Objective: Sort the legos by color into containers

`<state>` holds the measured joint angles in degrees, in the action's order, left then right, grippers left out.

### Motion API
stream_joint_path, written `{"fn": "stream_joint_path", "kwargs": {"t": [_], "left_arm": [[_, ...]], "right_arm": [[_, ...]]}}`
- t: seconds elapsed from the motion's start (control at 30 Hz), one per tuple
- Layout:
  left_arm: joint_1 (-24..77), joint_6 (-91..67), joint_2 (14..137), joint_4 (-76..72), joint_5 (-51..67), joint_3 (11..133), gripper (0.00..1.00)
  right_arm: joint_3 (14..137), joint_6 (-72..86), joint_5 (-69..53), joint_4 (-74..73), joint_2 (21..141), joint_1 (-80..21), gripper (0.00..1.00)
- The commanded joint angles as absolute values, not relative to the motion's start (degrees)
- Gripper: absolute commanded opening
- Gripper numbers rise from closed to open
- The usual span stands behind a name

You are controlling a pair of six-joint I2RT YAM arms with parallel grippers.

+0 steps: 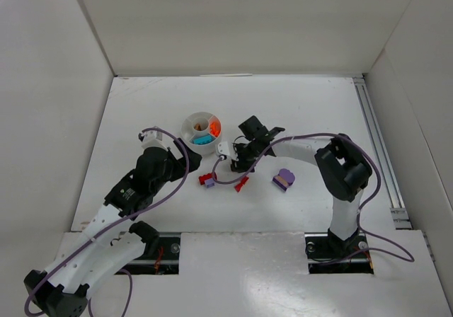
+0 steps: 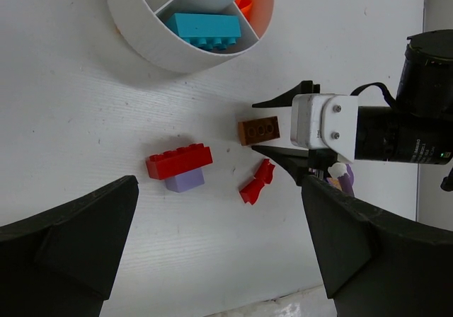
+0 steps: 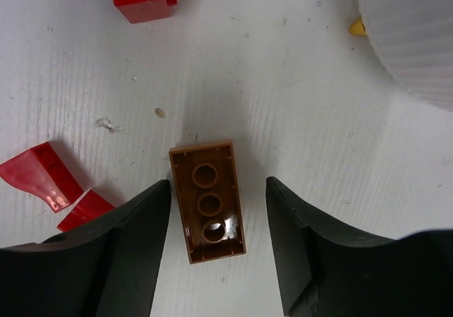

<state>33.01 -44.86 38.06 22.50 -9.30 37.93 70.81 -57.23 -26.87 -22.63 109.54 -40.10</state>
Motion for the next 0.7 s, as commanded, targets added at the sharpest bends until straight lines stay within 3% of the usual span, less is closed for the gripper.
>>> {"fn": "stream_joint_path", "kwargs": {"t": [0.0,0.33,0.67], "left_arm": [[33.2,-44.2,37.7,20.7,-10.6,38.1,0.99],[33.2,-44.7,37.7,21.3,-10.6,38.1,0.99],[33.2,-45.9,35.9,22.3,-12.3,38.1,0.99]], "right_arm": [[71.2,-57.2,-28.8,-23.6,112.2,-40.7,0.62],[70.5,-56.2,-28.2,-23.0,111.1,-39.6,0.38],[72.7,-56.2,-37.1,-17.1,101.7,-38.9,0.32]]}}
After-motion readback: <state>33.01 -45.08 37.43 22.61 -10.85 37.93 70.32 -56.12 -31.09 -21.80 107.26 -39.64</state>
